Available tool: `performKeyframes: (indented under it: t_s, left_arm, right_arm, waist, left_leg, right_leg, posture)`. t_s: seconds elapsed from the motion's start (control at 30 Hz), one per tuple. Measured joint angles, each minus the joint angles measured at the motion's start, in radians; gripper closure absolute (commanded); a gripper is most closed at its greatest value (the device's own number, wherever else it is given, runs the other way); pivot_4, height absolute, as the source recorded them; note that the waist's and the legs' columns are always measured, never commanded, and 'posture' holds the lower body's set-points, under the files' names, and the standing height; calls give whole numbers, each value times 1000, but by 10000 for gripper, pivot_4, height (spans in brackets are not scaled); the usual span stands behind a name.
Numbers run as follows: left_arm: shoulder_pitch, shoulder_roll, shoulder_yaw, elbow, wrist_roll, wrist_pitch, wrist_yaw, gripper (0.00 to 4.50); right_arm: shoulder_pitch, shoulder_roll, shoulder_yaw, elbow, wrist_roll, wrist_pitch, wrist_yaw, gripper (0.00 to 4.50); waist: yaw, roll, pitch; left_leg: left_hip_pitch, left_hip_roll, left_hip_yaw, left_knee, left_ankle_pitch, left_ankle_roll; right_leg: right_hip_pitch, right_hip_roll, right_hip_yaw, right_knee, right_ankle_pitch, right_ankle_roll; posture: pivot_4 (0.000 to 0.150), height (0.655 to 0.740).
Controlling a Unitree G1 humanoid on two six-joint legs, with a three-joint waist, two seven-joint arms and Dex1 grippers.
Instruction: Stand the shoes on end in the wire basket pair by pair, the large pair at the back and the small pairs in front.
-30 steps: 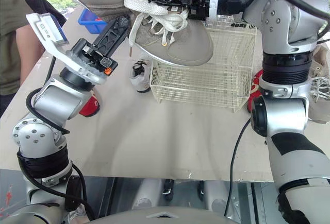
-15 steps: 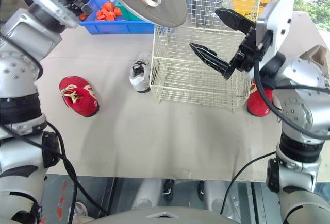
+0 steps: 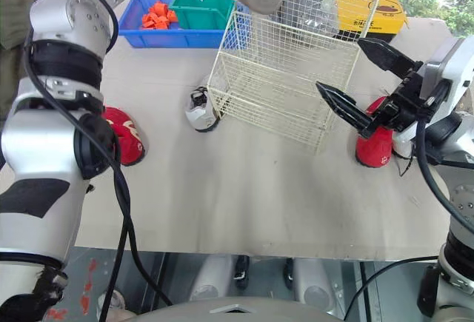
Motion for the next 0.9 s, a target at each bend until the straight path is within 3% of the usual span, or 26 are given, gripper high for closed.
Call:
performKeyframes:
  t_s: [0.1,0.27,0.6,0.77,0.9]
  left_arm:
    - [-32,-9,45,35,7,26,-2,30548]
    - [3,-32,6,43,153,-210,-5,30554]
    - [5,-79,2,150,291,-455,15,30559]
    - [2,-103,-26,193,346,-469,-27,30563]
    - [-8,-102,-8,220,339,-348,-130,30672]
  right_arm:
    - [5,-12,11,6,-1,-6,-4,0]
    - [-23,4,101,15,-12,-25,-29,0]
    - [-30,4,132,13,-3,-38,-52,0]
    - [-30,4,139,9,16,-38,-69,0]
    - [-26,-17,136,-4,41,-36,-73,0]
  waist:
    - [-3,0,0]
    - [0,0,0]
    - [3,0,0]
    - [1,0,0]
    - [-8,0,0]
  left_leg:
    - [0,1,-1,0,1,-2]
    - [0,1,-1,-1,1,-3]
    - [0,0,0,1,0,0]
    - [0,1,0,4,-2,3]
    - [0,1,0,4,-2,3]
  right_leg:
    - [0,0,1,0,-1,2]
    - [-1,-1,2,0,-1,2]
    - [0,-1,2,1,-1,3]
    - [1,-1,2,2,-1,3]
    - [1,0,3,2,-1,3]
  posture:
    - [1500,7400]
    - [1500,7400]
    - [1500,7400]
    - [1500,7400]
    - [1500,7400]
